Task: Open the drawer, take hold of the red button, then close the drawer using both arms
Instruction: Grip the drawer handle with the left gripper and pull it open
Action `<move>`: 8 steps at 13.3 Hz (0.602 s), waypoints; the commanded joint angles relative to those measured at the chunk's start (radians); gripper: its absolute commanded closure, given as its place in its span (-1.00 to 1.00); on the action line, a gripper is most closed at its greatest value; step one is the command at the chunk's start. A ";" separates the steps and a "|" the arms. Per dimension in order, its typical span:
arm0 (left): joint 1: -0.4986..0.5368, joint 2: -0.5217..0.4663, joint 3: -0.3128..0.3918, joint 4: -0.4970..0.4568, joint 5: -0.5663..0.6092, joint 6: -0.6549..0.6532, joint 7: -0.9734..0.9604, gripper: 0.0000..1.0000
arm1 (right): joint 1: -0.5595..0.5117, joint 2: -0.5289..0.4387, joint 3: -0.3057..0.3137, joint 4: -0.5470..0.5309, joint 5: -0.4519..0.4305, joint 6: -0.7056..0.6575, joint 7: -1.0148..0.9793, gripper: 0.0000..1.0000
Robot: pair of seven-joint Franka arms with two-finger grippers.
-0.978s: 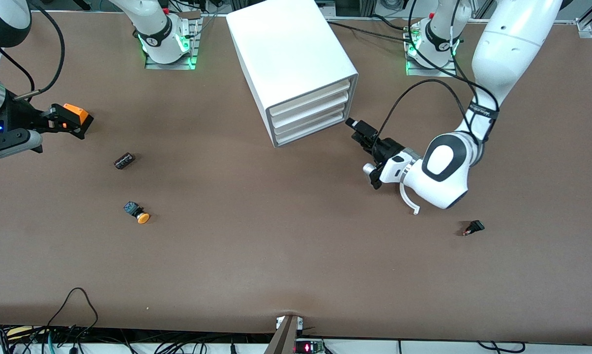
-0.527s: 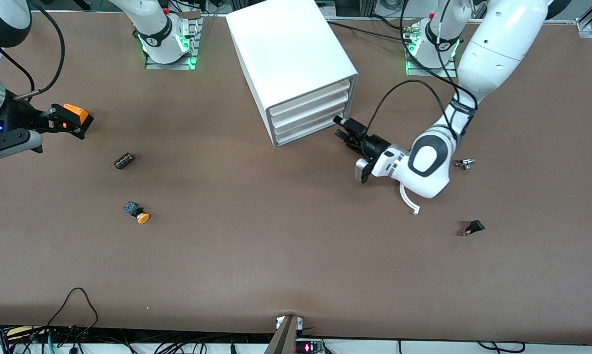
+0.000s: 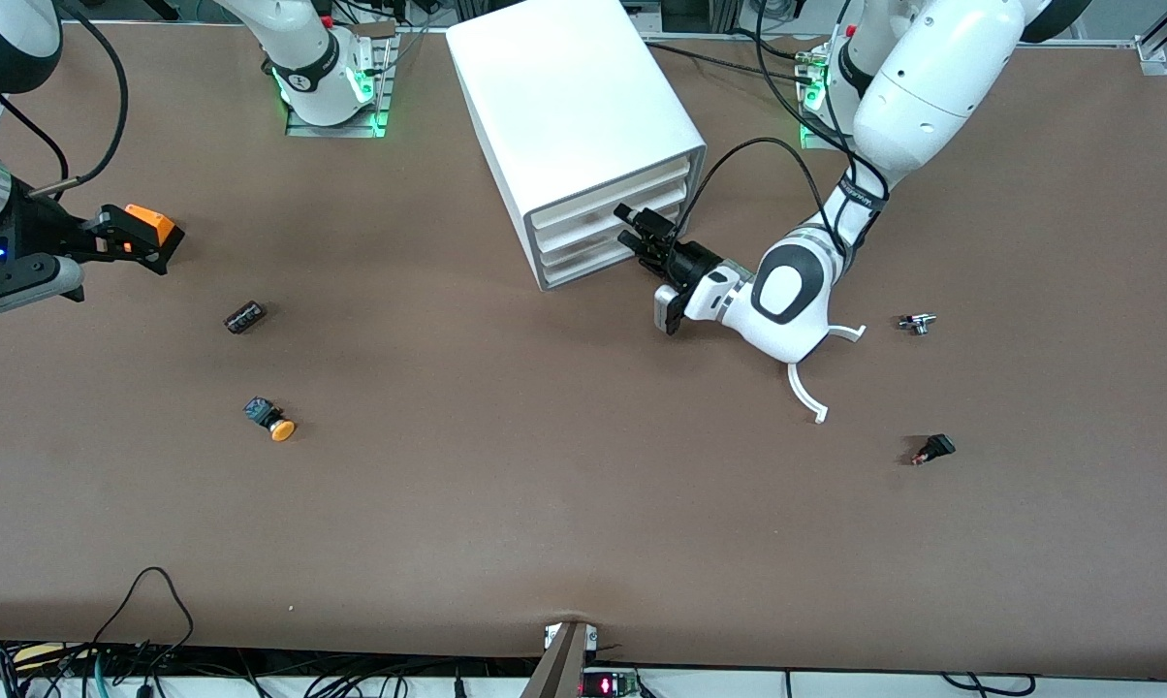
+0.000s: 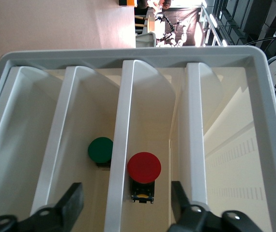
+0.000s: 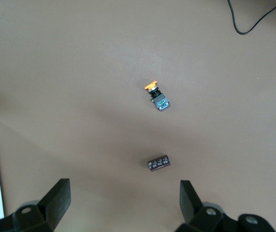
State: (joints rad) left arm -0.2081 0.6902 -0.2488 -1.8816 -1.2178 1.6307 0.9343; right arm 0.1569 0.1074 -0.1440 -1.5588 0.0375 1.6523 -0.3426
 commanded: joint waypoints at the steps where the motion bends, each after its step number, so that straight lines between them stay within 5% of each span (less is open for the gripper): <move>1: -0.014 0.002 0.003 -0.013 -0.023 0.008 0.027 -0.38 | -0.008 0.000 0.009 0.014 0.013 -0.016 0.007 -1.00; 4: -0.028 0.003 0.002 -0.013 -0.023 0.028 0.029 0.25 | -0.011 0.000 0.007 0.014 0.013 -0.013 0.007 -1.00; 8: -0.048 0.009 0.002 -0.011 -0.023 0.054 0.029 0.57 | -0.013 0.000 0.007 0.014 0.010 -0.006 0.019 -1.00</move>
State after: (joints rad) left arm -0.2409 0.7003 -0.2491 -1.8851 -1.2178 1.6682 0.9372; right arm 0.1559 0.1074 -0.1446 -1.5588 0.0375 1.6529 -0.3412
